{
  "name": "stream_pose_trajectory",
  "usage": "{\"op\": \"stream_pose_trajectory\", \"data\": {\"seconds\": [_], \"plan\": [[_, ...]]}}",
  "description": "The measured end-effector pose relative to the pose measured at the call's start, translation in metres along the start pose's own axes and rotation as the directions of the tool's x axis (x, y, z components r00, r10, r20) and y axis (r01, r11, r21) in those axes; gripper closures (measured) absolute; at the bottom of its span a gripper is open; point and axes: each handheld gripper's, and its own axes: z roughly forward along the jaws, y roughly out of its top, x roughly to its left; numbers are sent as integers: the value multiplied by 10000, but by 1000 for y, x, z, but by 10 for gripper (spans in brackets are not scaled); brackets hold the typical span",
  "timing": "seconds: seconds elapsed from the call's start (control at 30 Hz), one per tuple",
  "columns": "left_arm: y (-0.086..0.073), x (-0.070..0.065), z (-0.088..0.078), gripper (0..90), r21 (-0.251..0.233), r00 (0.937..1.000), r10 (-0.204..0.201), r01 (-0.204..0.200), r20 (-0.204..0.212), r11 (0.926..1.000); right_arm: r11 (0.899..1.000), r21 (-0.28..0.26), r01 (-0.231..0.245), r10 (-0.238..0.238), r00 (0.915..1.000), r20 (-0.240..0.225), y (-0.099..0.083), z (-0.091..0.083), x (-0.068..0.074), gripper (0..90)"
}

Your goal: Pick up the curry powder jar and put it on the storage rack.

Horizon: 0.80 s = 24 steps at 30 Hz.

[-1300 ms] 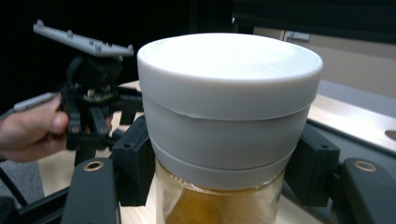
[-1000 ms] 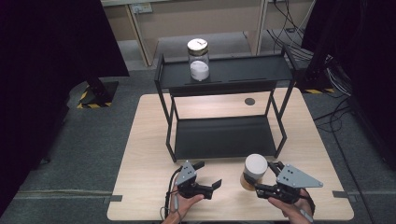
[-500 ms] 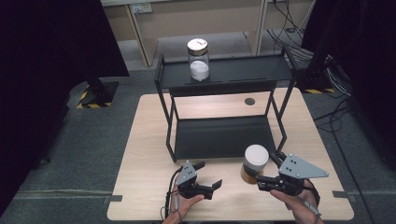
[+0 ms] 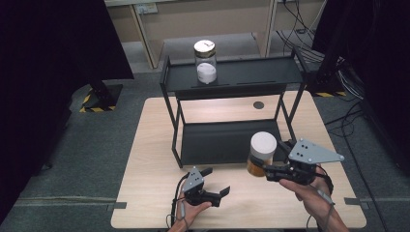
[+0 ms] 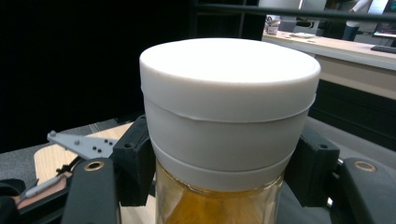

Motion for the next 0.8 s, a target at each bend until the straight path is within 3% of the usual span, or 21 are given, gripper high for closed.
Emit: {"op": "stream_pose_trajectory", "data": {"seconds": [0.37,0.8], "plan": [[0,0,1,16,29,10000,-30,30,36,10000,9996,-284,-43,40,9999,-137,36,12,-10,355],[0,1,0,16,35,10000,-36,36,55,10000,9993,-257,261,-256,9995,204,84,27,-16,355]]}}
